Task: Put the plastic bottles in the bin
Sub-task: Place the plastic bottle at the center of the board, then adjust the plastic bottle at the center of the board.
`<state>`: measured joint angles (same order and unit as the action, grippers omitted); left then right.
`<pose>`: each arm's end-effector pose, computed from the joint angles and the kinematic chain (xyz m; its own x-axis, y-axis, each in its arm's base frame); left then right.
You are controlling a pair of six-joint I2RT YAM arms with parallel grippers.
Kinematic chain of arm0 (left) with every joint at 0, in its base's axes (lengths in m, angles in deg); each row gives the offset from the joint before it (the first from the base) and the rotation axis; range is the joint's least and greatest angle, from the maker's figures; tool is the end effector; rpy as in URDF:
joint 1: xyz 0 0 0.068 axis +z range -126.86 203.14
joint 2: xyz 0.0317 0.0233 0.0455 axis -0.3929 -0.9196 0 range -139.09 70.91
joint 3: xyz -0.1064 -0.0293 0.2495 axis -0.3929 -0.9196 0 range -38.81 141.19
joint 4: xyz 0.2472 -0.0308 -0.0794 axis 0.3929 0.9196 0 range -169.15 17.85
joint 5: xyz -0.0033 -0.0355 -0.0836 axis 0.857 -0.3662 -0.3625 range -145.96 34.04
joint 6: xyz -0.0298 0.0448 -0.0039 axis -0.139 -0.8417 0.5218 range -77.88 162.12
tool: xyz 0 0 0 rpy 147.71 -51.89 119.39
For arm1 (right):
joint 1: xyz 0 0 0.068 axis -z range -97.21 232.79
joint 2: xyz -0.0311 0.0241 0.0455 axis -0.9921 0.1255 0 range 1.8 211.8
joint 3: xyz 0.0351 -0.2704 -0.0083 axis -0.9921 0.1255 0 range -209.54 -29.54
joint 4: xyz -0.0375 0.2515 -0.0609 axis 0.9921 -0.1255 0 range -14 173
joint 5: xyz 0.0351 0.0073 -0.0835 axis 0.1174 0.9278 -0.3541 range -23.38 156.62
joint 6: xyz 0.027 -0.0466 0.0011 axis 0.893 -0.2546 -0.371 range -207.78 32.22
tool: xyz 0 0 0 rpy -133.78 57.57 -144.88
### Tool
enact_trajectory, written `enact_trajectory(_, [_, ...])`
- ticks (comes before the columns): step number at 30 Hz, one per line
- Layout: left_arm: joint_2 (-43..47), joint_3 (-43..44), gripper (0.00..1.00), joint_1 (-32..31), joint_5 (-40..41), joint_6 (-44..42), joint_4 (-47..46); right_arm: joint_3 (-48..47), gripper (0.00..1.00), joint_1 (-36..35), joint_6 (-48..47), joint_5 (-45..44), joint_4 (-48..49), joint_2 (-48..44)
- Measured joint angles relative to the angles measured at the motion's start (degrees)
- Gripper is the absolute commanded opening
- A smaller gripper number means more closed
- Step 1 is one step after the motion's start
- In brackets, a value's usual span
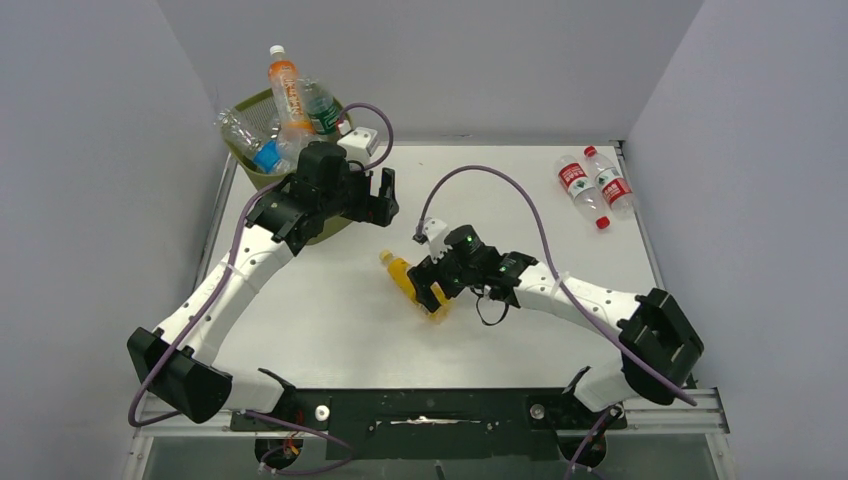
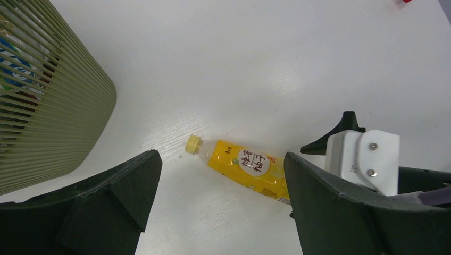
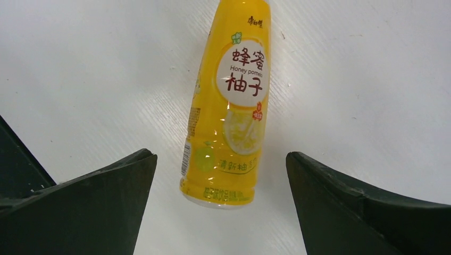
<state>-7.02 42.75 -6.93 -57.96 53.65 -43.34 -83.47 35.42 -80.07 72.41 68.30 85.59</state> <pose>0.2574 -0.1505 0.3886 -0.5569 0.0916 -0.8255 0.4235 0.8863 -0.1873 0.2085 0.2318 0.2293 -0.5756 -0.4283 -0.6966 -0.7099 0.6846 0.1656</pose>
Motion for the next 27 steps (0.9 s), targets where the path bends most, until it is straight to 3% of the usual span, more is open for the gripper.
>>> enact_trajectory(19, [-1.9,0.0,0.86,-0.7,-0.2,0.0,0.0,3.1,0.99,0.0,5.4,-0.4,-0.3,-15.3])
enact_trajectory(27, [-2.5,0.1,0.86,-1.3,-0.2,0.0,0.0,3.8,1.00,-0.2,7.1,-0.6,-0.4,-17.1])
